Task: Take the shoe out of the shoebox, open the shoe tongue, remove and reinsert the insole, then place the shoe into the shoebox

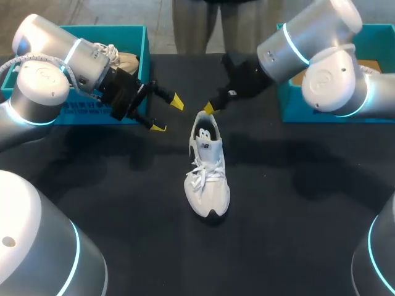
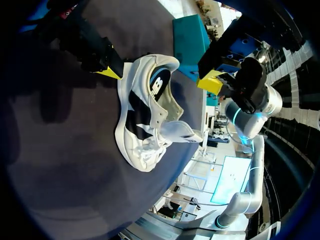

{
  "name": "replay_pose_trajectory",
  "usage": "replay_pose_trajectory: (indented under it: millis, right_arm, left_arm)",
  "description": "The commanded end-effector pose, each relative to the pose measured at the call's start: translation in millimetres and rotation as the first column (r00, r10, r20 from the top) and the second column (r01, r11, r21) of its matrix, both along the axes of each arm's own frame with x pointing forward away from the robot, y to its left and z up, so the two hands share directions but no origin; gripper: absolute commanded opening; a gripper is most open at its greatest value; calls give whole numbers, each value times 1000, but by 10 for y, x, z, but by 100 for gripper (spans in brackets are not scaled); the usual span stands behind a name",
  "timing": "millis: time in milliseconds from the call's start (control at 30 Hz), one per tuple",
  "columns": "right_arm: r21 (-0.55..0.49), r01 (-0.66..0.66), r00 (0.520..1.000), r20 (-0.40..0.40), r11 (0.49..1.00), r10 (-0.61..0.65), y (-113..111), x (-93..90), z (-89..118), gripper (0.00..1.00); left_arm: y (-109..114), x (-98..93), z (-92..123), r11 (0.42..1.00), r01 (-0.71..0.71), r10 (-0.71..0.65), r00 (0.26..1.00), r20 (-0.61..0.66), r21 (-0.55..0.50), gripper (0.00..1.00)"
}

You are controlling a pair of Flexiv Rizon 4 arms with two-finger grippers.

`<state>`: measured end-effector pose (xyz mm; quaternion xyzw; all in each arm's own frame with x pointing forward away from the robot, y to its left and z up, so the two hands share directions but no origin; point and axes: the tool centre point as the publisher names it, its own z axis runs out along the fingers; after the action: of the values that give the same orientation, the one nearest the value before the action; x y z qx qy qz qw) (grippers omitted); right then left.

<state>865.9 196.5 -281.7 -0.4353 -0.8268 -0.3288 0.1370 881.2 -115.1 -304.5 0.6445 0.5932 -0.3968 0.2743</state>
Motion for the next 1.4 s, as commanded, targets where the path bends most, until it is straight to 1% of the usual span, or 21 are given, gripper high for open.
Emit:
replay_pose_trajectory:
  millis: [33,367,400,433,467,500,667,733,767,800,1033,1100,1167,1200,1267,1300,1400]
  right_arm:
    - [-130,49,998,39,990,-44,10,-2,106,0]
    - [-130,49,998,39,990,-44,10,-2,106,0]
    - [-184,67,997,36,981,-61,43,14,45,0]
    - [-184,67,997,36,981,-61,43,14,45,0]
    - [-229,125,992,37,965,-120,54,21,-51,0]
    - [-260,150,989,46,954,-143,55,19,-89,0]
    - [-345,205,979,51,916,-199,47,-29,-255,0]
    - [-351,214,977,53,912,-208,45,-45,-285,0]
    - [-392,230,972,59,891,-225,41,-65,-322,0]
    - [-400,237,971,61,885,-233,38,-76,-345,0]
    - [-419,288,955,58,861,-291,20,-174,-430,0]
    - [-425,298,951,59,855,-302,23,-193,-451,0]
    - [-433,307,948,63,848,-311,24,-200,-458,0]
    - [-447,309,947,61,840,-316,33,-215,-491,0]
    - [-457,311,946,62,834,-319,36,-221,-499,0]
    - [-493,312,944,65,812,-323,52,-248,-534,0]
    - [-509,309,942,48,803,-331,64,-282,-586,0]
  left_arm:
    - [-6,-5,-6,1000,-2,2,1000,3,1,100]
    - [-6,-5,-6,1000,-2,2,1000,3,1,100]
    - [-6,-5,-6,1000,-2,2,1000,3,1,100]
    - [-6,-5,-6,1000,-2,2,1000,3,1,100]
    - [-6,-5,-6,1000,-2,2,1000,3,1,100]
    - [12,9,21,1000,-3,3,1000,7,16,100]
    - [109,81,163,999,6,-7,1000,20,43,100]
    - [132,104,193,999,6,-7,1000,24,47,100]
    - [159,133,227,998,13,-15,999,31,56,100]
    - [177,156,248,998,13,-15,999,34,59,100]
    - [345,364,466,997,1,-8,997,80,83,100]
    - [399,458,511,995,-4,-5,996,94,96,100]
    - [415,486,521,995,-8,-2,995,102,103,100]
    - [469,586,560,993,-14,1,993,114,119,100]
    - [482,609,573,993,-18,3,993,119,120,100]
    - [545,713,646,991,-36,17,990,140,129,100]
    - [623,832,745,991,-59,39,987,158,121,100]
